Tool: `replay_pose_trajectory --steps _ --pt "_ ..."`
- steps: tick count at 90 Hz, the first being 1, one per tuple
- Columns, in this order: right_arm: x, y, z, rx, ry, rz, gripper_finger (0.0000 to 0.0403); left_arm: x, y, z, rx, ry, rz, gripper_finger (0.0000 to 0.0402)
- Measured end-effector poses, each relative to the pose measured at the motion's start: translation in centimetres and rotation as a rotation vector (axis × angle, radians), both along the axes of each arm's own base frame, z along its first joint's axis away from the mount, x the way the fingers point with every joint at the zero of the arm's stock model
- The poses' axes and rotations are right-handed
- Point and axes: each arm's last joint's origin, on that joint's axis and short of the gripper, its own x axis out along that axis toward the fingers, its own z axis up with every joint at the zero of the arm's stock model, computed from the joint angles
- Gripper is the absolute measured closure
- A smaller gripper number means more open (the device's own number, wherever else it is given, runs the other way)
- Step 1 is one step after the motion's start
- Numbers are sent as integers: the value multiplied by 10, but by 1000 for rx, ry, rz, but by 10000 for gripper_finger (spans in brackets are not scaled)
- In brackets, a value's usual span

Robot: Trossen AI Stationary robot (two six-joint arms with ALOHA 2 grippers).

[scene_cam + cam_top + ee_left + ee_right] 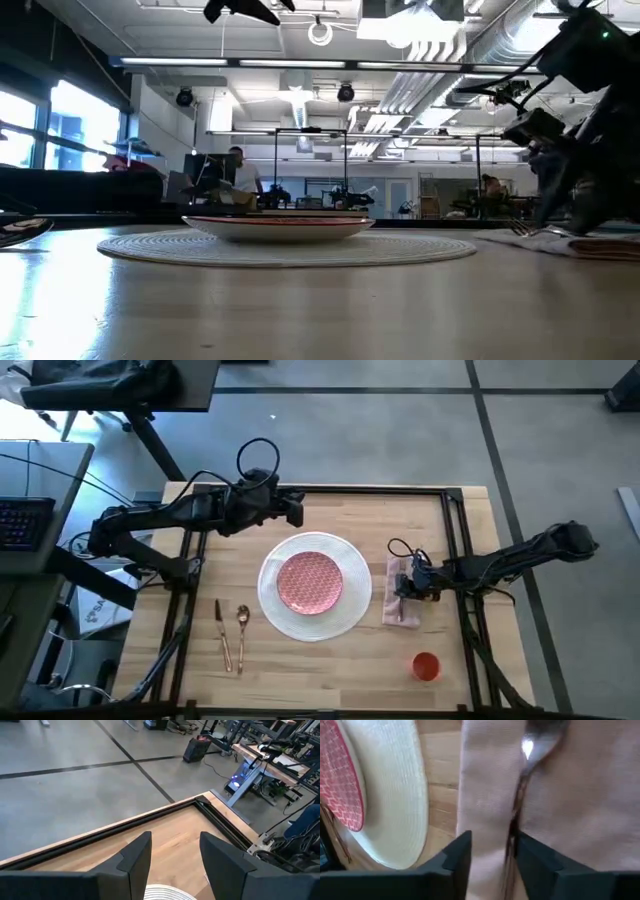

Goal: Set table place
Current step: Put the fork on top of the pink napkin, then put the spoon to the left of the placemat

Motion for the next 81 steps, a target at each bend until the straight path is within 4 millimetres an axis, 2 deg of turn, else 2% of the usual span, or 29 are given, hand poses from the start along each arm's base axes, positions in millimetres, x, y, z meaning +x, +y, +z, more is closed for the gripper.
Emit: replay_pose_trajectory --steps 14,34,45,58,69,81 --pt "1 1 11 -10 79 36 220 0 0 0 0 0 -2 252" --pt "-2 2 30 -26 220 162 220 0 0 0 -5 6 -14 252" --pt "4 2 52 -92 211 247 220 -2 -3 -8 -101 47 -75 252" --pt "12 -3 84 -232 181 296 220 -16 -16 -33 -413 226 -134 255" --pt "18 -11 106 -374 155 286 220 -33 -42 -66 -606 471 -82 261" --pt "22 -22 119 -460 135 285 220 -46 -72 -100 -809 609 -61 264"
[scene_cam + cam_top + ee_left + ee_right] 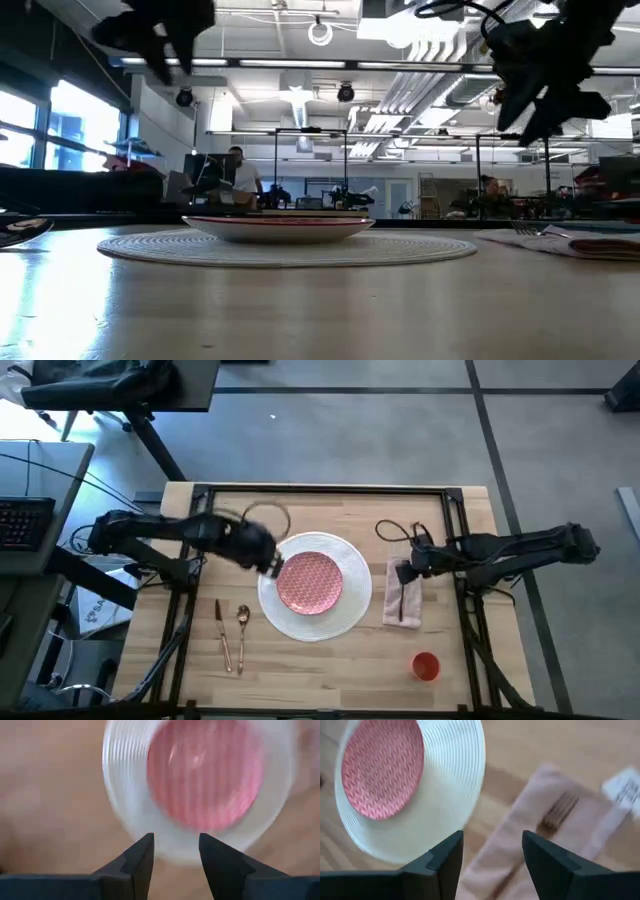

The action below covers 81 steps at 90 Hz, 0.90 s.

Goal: Set table place
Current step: Put the spoon to the left of the placemat

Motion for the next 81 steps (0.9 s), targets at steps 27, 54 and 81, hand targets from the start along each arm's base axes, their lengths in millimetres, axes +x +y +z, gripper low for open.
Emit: replay_pose_trajectory --steps 27,54,81 --pt "0 -22 4 -49 22 70 220 -14 -60 -64 -280 70 103 264" --pt "0 -40 5 -84 15 144 220 -41 -93 -96 -310 145 250 264" --pt "-1 -54 7 -82 -27 137 220 -52 -93 -135 -249 84 315 288"
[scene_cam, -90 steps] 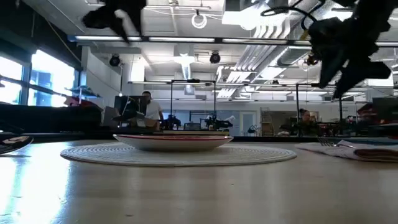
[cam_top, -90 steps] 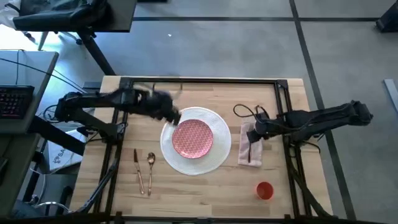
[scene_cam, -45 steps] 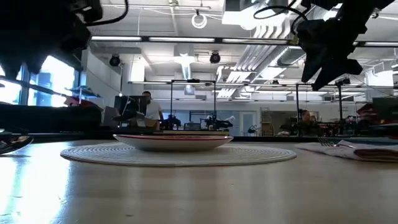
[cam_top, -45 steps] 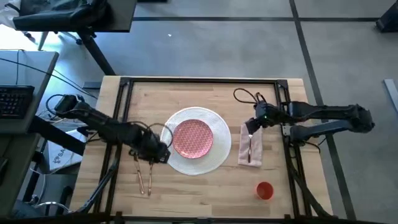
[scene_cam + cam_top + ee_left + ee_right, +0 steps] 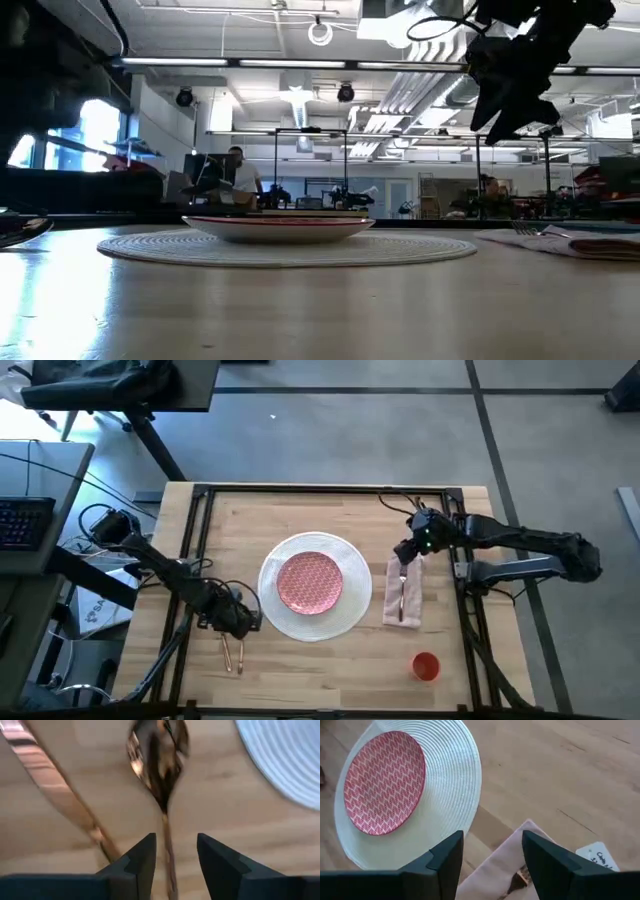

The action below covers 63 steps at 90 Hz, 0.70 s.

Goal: Set table place
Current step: Put the spoon to the left of the placemat

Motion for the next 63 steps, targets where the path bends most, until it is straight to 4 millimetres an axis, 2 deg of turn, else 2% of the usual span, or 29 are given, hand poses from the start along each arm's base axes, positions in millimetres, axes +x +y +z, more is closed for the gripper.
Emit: replay_pose_trajectory --steps 23,33,45,63 --pt "0 -3 1 23 -24 -5 220 11 -8 -23 -22 -13 -30 314" --pt "1 -3 1 27 -30 -6 220 14 -11 -32 -37 34 -40 321" --pt "1 -3 2 36 -40 -2 220 17 -13 -33 -18 76 -40 338" --pt "2 -3 2 34 -47 -2 220 21 -4 -32 -13 98 -75 395"
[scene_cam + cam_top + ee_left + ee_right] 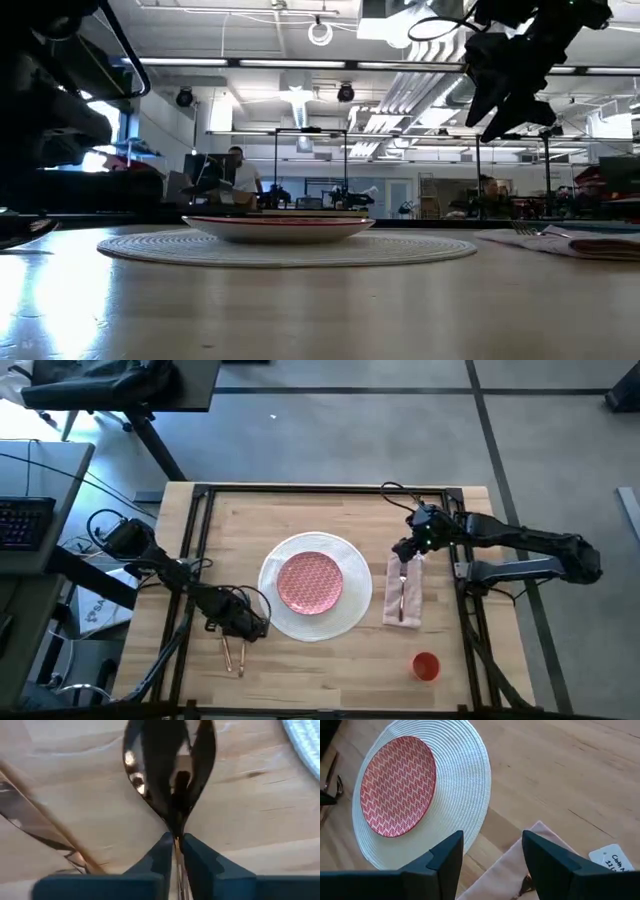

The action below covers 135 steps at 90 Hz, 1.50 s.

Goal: Set table place
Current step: Put the spoon to the left of the placemat

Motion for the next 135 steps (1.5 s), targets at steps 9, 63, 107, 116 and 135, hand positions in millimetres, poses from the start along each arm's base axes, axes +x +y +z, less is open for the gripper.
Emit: replay_pose_trajectory --steps 9,63,107,116,135 --pt "1 0 0 2 -8 0 220 2 10 3 -12 12 11 396" --pt "2 1 1 51 -35 -23 220 2 137 12 167 6 -4 401" --pt "5 0 4 68 -83 -28 220 -6 164 3 120 -5 210 398" --pt "5 0 4 61 -84 -21 220 -6 164 3 119 -5 216 388" --pt "5 0 4 50 -82 -7 220 -5 164 3 111 -10 237 350"
